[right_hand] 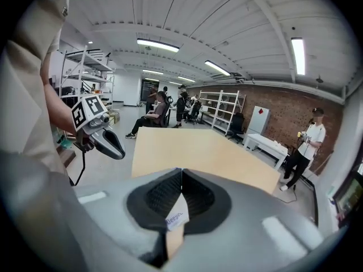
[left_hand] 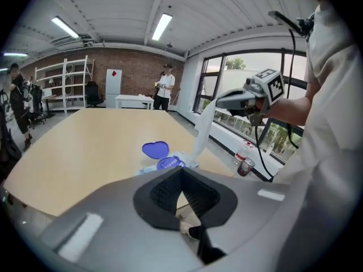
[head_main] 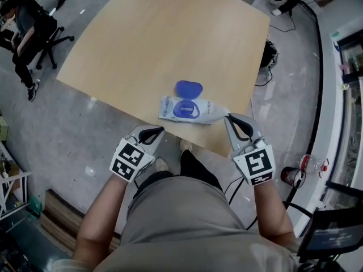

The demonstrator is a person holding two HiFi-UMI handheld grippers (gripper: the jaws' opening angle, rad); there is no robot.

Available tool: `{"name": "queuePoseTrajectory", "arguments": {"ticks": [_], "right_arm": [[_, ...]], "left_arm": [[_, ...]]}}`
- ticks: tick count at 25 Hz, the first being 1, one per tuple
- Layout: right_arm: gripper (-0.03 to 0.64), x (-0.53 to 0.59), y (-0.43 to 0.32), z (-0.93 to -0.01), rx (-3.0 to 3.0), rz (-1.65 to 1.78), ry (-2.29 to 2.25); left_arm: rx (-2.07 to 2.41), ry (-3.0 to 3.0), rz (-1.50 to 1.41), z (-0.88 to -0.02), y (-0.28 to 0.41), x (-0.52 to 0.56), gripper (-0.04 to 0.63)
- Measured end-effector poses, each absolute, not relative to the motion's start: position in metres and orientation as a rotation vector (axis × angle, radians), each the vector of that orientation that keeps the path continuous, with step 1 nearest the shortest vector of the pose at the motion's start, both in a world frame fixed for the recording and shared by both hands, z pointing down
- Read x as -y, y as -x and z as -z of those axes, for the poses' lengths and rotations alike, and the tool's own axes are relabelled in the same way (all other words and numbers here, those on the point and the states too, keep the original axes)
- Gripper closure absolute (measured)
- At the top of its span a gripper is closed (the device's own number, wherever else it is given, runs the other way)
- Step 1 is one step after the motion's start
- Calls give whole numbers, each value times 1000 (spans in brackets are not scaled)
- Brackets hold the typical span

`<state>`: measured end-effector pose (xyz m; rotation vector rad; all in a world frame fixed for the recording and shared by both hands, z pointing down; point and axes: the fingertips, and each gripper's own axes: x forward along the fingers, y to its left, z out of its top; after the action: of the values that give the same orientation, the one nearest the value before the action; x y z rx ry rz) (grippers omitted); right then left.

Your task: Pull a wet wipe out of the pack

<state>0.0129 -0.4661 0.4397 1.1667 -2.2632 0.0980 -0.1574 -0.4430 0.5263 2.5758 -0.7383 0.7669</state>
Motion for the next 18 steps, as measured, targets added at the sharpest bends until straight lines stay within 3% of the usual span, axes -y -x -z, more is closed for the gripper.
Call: {"name": "queuePoseTrajectory", "arguments": {"ticks": [18], "right_arm": [[614, 317, 29, -402, 2321, -166, -1249]], "left_arm": [[649, -2773, -473, -409, 179, 314, 591]]}}
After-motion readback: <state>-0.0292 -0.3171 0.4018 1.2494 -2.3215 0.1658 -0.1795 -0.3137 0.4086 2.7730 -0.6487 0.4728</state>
